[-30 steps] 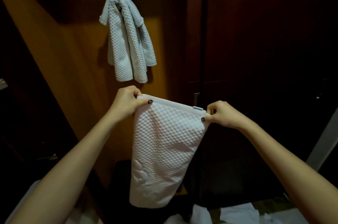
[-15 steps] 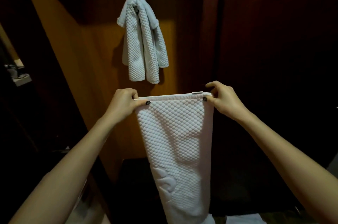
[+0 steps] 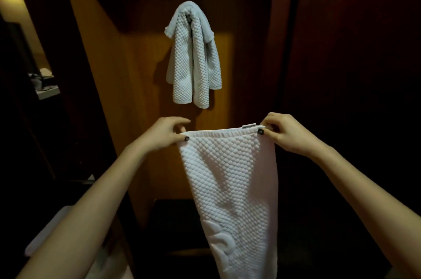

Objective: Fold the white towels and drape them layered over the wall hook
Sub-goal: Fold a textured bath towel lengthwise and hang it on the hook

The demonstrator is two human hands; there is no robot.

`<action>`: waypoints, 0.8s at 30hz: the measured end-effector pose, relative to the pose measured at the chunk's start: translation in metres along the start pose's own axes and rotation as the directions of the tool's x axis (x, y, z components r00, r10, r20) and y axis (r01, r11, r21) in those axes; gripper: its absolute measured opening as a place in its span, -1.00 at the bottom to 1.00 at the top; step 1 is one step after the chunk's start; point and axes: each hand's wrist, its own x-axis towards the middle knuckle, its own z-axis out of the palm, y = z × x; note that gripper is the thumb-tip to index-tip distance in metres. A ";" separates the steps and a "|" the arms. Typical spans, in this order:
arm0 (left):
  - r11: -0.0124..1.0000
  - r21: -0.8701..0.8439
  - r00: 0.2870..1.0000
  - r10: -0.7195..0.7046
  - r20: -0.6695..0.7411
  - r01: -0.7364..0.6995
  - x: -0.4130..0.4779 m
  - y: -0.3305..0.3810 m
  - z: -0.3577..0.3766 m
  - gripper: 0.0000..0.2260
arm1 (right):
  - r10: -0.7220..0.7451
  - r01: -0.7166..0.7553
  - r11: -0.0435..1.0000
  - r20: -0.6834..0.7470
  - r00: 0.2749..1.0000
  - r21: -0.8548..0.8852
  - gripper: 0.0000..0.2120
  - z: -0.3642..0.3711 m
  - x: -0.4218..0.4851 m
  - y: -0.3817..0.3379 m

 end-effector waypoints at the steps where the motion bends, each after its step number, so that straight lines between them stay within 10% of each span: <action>1: 0.998 0.063 0.999 0.007 0.036 -0.009 -0.001 0.004 0.006 -0.47 | -0.003 0.003 1.000 0.001 1.000 0.001 -0.91 0.000 0.001 -0.002; 5: 0.963 0.268 0.996 0.019 0.084 -0.041 -0.009 0.022 0.042 -0.46 | 0.004 -0.003 1.000 0.041 0.999 -0.020 -0.88 -0.001 -0.001 -0.007; 10: 0.986 -0.126 0.979 0.127 0.159 -0.108 0.001 0.051 0.072 -0.46 | 0.008 -0.006 0.999 0.068 0.998 -0.036 -0.90 -0.007 -0.011 -0.007; 13: 0.974 -0.188 0.976 0.157 0.150 -0.127 0.008 0.061 0.082 -0.92 | 0.035 -0.031 0.997 0.066 0.997 -0.069 -0.90 -0.012 -0.019 -0.003; 24: 0.915 -0.252 0.935 0.346 0.082 -0.317 0.011 0.079 0.093 -0.90 | 0.143 -0.145 0.987 -0.038 0.989 -0.066 -0.88 -0.028 -0.046 0.011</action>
